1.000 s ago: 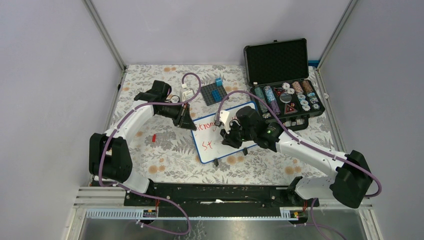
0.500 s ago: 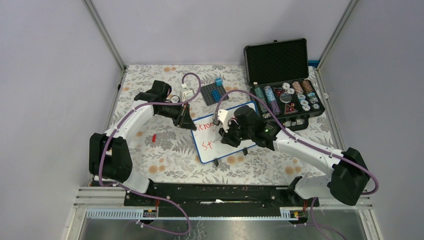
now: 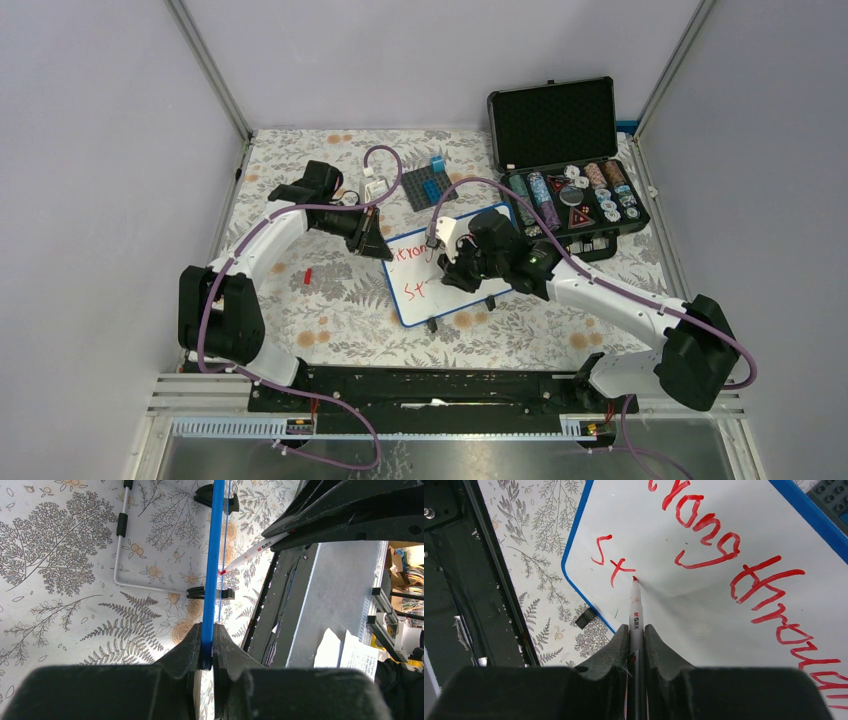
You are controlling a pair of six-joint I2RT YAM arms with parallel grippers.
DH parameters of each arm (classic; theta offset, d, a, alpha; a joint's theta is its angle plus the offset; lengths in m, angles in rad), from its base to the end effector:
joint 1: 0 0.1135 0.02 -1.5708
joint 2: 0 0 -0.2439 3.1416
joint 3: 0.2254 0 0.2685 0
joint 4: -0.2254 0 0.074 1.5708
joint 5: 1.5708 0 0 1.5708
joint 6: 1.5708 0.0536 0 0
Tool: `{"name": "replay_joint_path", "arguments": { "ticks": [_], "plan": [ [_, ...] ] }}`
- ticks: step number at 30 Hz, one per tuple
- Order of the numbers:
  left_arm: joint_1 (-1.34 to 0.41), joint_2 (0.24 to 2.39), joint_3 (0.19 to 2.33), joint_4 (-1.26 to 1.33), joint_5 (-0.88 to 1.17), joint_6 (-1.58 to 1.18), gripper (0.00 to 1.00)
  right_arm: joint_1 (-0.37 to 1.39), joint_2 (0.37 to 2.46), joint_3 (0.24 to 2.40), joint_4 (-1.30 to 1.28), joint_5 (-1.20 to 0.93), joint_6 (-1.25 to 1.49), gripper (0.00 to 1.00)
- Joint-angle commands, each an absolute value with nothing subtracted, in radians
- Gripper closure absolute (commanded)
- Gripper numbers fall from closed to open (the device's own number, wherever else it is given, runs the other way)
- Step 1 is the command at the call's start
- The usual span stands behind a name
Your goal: Write a sentence on the whiteboard
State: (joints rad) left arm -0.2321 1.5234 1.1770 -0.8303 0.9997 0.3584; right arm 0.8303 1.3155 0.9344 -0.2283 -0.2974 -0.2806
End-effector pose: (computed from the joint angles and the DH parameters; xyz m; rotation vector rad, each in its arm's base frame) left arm 0.2957 -0.1162 0.2296 0.9504 2.2241 -1.2802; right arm 0.2086 0.2515 0.2362 -1.3143 1.7897 0.6325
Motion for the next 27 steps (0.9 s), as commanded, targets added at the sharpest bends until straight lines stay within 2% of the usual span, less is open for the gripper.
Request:
{"name": "replay_joint_path", "arguments": {
  "ticks": [1, 15, 27],
  "plan": [
    [-0.233, 1.535, 1.21, -0.799, 0.956, 0.39, 1.0, 0.804, 1.303, 0.939, -0.226, -0.26, -0.289, 1.0],
    [-0.232, 1.537, 1.211, -0.799, 0.958, 0.389, 1.0, 0.81, 1.319, 0.892, -0.263, -0.346, -0.299, 1.0],
    [-0.233, 1.54, 1.211, -0.798, 0.958, 0.389, 1.0, 0.814, 1.327, 0.939, -0.234, -0.321, -0.277, 1.0]
  ]
}}
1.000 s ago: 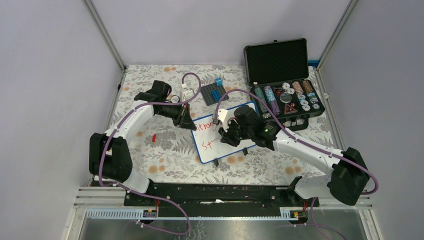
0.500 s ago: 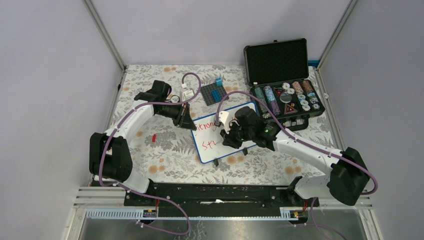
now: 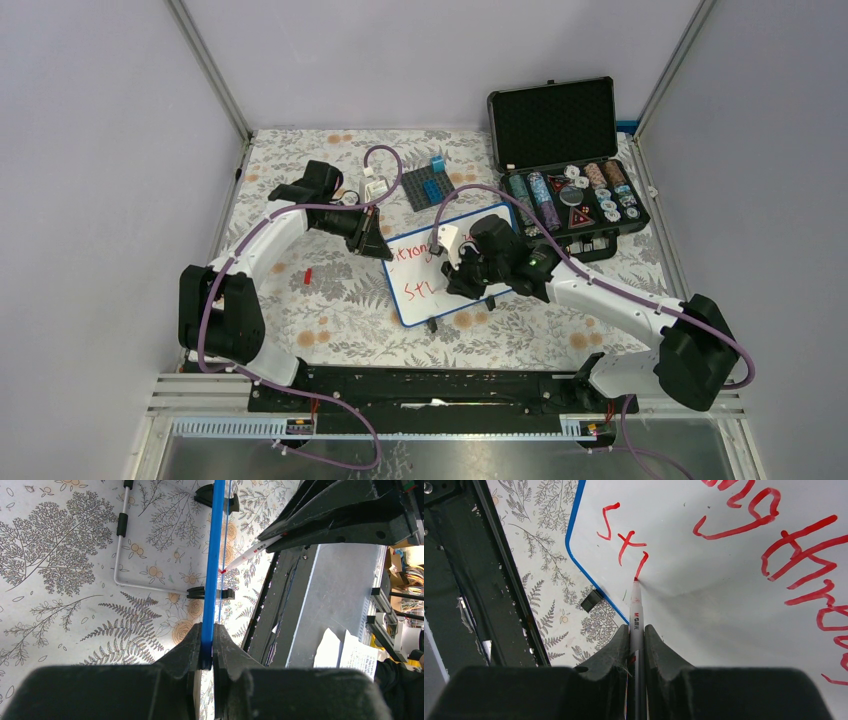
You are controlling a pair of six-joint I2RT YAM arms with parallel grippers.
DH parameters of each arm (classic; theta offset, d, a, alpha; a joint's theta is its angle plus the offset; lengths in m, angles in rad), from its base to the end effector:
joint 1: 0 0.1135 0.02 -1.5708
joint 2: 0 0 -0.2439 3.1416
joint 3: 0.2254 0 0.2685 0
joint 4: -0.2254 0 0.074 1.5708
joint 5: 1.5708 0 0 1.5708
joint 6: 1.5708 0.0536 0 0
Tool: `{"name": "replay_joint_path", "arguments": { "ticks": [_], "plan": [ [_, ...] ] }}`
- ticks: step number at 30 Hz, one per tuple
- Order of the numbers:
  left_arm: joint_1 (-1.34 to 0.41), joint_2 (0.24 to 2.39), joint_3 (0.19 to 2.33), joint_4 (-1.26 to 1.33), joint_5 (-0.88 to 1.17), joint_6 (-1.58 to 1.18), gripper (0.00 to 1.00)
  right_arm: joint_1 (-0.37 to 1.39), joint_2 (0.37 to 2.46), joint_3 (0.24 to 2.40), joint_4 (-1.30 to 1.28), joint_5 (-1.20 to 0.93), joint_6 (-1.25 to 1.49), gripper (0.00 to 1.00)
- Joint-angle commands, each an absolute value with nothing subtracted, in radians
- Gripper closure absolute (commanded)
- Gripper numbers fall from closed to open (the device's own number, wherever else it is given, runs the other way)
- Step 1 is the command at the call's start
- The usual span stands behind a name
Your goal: Write a sentence on the whiteboard
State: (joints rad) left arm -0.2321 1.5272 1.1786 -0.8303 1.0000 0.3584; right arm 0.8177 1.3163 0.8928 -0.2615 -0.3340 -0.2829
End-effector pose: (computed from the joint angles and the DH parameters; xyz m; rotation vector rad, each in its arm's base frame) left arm 0.2963 -0.1164 0.2290 0.9497 2.2259 -1.2816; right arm 0.2049 0.2443 0.2178 -1.3525 1.8547 0.6588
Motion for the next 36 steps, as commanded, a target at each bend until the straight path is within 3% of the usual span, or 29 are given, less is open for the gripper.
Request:
{"name": "replay_joint_path", "arguments": {
  "ticks": [1, 36],
  "plan": [
    [-0.233, 1.538, 1.211, -0.798, 0.957, 0.389, 1.0, 0.813, 1.328, 0.942, -0.23, -0.317, -0.273, 1.0],
    [-0.235, 1.54, 1.21, -0.798, 0.959, 0.385, 1.0, 0.763, 1.256, 0.954, -0.267, -0.368, -0.286, 1.0]
  ]
}}
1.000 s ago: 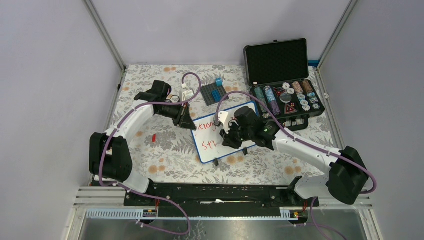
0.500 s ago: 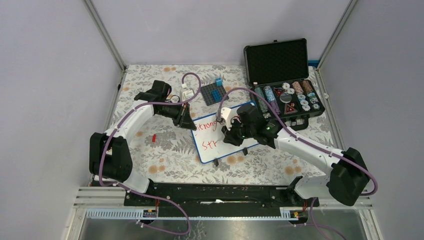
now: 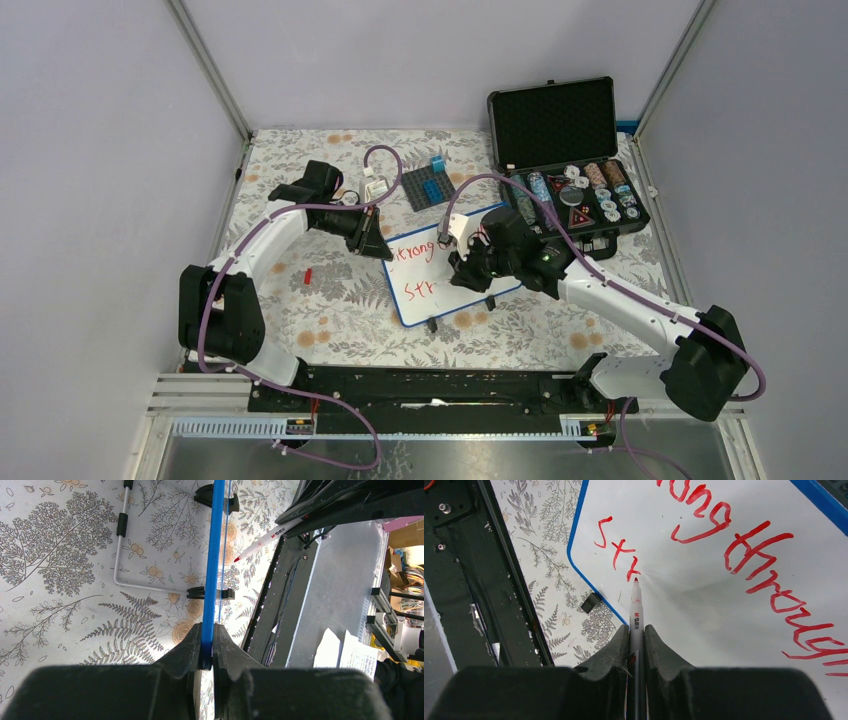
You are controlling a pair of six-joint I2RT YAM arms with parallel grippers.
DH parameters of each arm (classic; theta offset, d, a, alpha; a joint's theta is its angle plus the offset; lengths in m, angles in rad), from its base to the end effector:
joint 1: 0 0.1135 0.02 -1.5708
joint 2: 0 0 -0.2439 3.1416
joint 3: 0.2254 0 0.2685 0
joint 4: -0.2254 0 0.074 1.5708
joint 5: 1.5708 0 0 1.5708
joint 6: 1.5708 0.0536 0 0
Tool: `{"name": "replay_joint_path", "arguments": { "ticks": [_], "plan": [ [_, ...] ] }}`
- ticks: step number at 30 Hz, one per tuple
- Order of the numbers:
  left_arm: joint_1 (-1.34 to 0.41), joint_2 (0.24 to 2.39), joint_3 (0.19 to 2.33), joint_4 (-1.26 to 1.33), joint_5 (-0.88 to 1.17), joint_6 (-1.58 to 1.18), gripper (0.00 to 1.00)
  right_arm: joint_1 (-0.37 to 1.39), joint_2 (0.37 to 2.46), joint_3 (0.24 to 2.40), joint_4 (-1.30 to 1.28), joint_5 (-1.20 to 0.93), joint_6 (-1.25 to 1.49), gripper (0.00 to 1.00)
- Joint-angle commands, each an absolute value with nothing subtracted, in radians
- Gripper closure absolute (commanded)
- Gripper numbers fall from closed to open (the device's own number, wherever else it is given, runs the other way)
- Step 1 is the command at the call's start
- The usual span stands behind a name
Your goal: Write a sentence on the whiteboard
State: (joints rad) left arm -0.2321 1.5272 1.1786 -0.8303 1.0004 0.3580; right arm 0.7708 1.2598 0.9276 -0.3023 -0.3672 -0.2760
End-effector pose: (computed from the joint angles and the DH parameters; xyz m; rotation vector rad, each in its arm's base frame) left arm 0.2963 -0.1164 0.2290 0.9493 2.2259 -1.2823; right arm 0.2106 0.2313 0.2436 -1.2958 1.8266 0.6775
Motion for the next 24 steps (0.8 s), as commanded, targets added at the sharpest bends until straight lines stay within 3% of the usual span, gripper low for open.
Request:
{"name": "replay_joint_path", "arguments": {
  "ticks": [1, 24],
  "plan": [
    [-0.235, 1.541, 1.21, -0.799, 0.958, 0.385, 1.0, 0.763, 1.262, 0.956, -0.264, -0.366, -0.285, 1.0],
    [-0.235, 1.537, 1.209, -0.798, 0.951, 0.388, 1.0, 0.738, 1.278, 0.943, -0.245, -0.314, -0.278, 1.0]
  ]
}}
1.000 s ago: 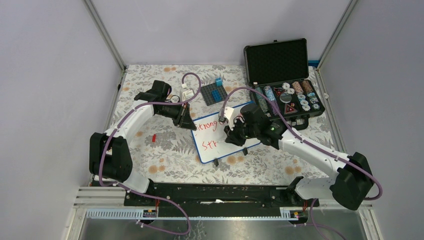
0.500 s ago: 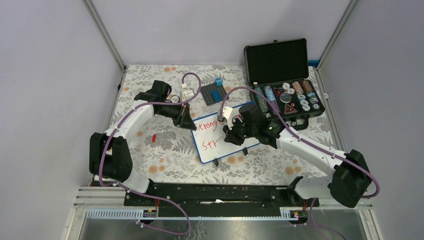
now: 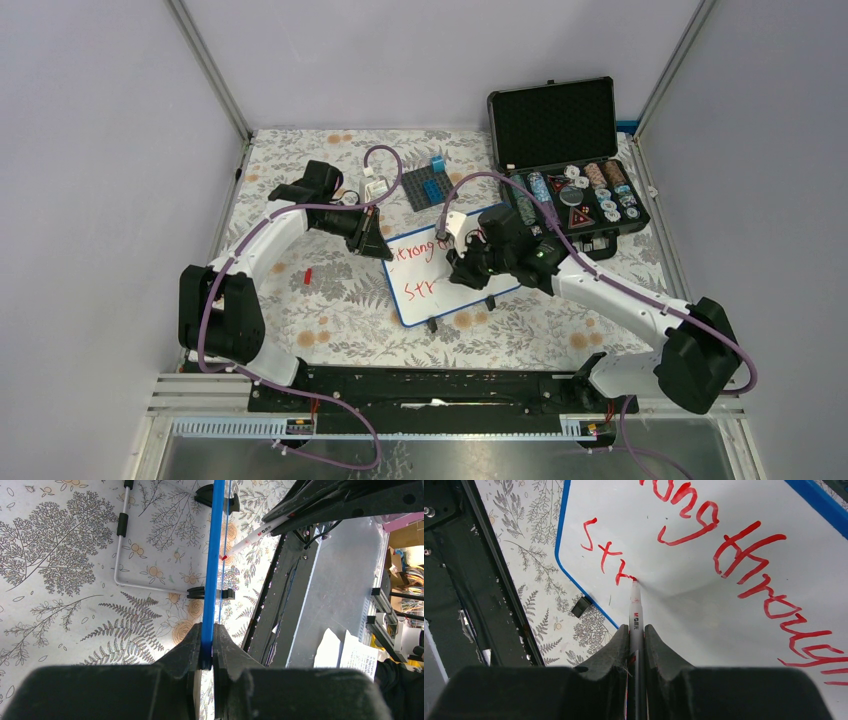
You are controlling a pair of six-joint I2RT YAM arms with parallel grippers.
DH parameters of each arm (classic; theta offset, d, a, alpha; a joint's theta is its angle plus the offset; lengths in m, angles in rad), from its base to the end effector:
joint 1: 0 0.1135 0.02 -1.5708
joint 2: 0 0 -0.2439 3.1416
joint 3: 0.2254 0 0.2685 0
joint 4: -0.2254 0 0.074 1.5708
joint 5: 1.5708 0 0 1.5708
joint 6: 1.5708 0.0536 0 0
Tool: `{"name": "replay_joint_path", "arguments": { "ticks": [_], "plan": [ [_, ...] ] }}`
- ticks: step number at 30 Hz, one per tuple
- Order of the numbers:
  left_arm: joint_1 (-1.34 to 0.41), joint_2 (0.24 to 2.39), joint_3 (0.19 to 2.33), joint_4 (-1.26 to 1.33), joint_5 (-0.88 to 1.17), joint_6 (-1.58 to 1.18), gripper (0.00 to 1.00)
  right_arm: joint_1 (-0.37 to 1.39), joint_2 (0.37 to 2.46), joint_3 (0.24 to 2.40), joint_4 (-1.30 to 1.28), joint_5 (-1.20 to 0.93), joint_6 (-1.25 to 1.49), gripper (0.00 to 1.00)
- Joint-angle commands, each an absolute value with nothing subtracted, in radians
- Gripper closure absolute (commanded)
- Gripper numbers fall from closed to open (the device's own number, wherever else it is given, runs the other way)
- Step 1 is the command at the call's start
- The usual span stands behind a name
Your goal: Write a sentence on the whiteboard
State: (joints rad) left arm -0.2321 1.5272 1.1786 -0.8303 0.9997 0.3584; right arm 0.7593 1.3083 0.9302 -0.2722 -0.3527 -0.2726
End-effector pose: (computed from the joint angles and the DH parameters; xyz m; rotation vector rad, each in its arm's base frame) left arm 0.2963 -0.1164 0.2290 0.9497 2.2261 -1.2813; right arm 0.2201 0.2344 0.2329 -1.2804 1.8553 0.6566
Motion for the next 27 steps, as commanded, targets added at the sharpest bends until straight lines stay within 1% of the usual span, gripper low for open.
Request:
{"name": "replay_joint_path", "arguments": {
  "ticks": [1, 18, 27],
  "plan": [
    [-0.235, 1.537, 1.21, -0.798, 0.951, 0.387, 1.0, 0.739, 1.278, 0.937, -0.245, -0.314, -0.28, 1.0],
    [-0.235, 1.543, 1.21, -0.799, 0.953, 0.387, 1.0, 0.739, 1.304, 0.897, -0.269, -0.38, -0.296, 1.0],
    [-0.235, 1.537, 1.211, -0.798, 0.95, 0.388, 1.0, 0.715, 1.282, 0.934, -0.28, -0.344, -0.298, 1.0]
  ]
}}
